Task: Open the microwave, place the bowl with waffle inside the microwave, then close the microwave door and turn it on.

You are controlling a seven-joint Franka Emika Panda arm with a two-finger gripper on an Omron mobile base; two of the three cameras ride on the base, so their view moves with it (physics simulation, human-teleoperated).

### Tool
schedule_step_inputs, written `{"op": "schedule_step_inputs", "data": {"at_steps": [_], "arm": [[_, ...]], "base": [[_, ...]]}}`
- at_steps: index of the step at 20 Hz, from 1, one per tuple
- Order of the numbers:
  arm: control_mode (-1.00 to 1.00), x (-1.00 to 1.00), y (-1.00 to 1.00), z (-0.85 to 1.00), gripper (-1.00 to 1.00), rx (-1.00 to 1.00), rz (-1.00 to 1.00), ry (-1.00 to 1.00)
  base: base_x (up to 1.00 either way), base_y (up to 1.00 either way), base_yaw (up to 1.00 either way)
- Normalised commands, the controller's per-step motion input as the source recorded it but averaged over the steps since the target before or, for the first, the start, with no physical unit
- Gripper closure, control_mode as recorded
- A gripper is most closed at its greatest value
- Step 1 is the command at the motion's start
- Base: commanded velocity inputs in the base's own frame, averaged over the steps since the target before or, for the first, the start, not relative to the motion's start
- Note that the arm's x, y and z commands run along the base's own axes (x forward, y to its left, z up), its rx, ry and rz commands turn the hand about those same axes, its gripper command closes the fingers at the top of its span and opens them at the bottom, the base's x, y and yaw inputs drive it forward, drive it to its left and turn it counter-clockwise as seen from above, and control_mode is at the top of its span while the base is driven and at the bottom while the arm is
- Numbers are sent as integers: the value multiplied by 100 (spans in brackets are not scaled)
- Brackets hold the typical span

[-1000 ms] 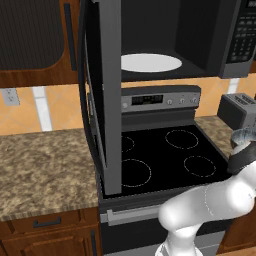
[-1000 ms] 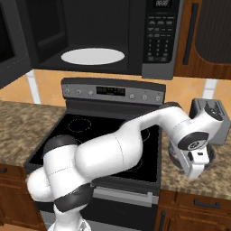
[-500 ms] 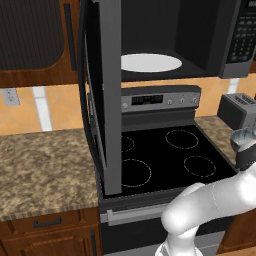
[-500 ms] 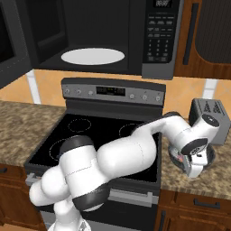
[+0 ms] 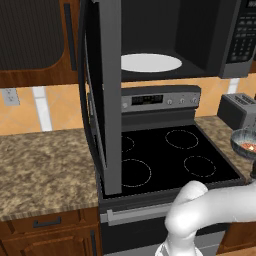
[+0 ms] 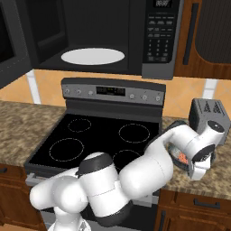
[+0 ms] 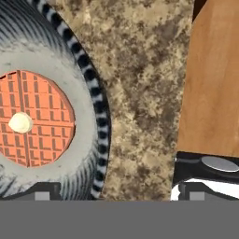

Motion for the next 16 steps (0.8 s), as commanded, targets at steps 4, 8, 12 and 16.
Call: {"op": "schedule_step_inputs", "data": {"at_steps": [4, 8, 12, 16], "arm": [[-100, 19, 0, -30, -100, -2, -4, 0], [-100, 29, 0, -17, -100, 0, -2, 0], [-100, 12, 0, -25, -100, 0, 0, 0], [-100, 4, 0, -24, -100, 0, 0, 0]], "base": [[0, 0, 0], [0, 0, 0], [0, 0, 0], [0, 0, 0]]}}
